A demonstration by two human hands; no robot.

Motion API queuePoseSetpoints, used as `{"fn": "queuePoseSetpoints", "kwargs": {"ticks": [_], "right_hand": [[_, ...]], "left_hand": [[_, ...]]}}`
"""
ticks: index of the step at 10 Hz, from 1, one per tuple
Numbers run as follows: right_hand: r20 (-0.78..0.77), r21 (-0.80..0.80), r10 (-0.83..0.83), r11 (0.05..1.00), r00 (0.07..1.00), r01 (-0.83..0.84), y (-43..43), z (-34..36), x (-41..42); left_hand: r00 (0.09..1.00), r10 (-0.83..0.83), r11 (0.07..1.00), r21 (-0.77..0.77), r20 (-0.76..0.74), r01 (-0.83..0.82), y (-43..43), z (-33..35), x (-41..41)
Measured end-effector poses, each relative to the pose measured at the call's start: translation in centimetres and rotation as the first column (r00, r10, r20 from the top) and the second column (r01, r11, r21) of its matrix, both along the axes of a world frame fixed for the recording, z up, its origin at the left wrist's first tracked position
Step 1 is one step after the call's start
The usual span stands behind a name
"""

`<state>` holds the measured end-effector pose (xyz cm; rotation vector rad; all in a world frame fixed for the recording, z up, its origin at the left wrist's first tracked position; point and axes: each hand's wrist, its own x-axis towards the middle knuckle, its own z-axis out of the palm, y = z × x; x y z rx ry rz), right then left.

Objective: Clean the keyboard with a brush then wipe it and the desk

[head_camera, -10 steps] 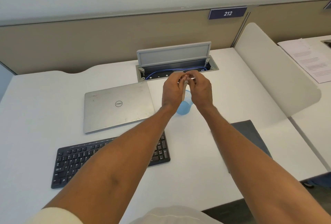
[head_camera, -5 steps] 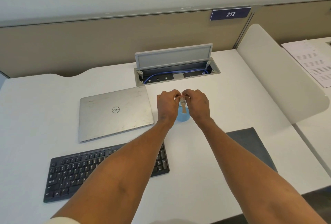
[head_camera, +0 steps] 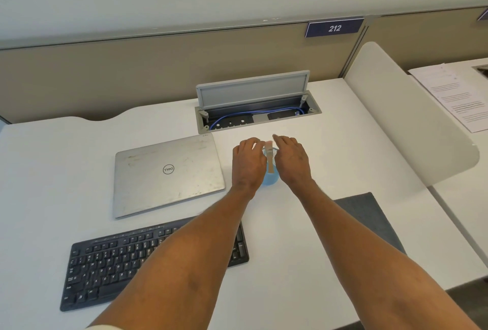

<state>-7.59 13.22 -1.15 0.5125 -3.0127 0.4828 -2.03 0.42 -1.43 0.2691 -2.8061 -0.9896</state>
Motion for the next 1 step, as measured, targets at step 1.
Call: {"fn": "queuePoseSetpoints", "kwargs": {"ticks": [1], "right_hand": [[0.048, -0.001, -0.07, 0.998, 0.996, 0.071, 0.07, 0.36, -0.01]], "left_hand": [[1.0, -0.021, 0.999, -0.025, -0.017, 0.021, -0.01, 0.18, 0.38]]}}
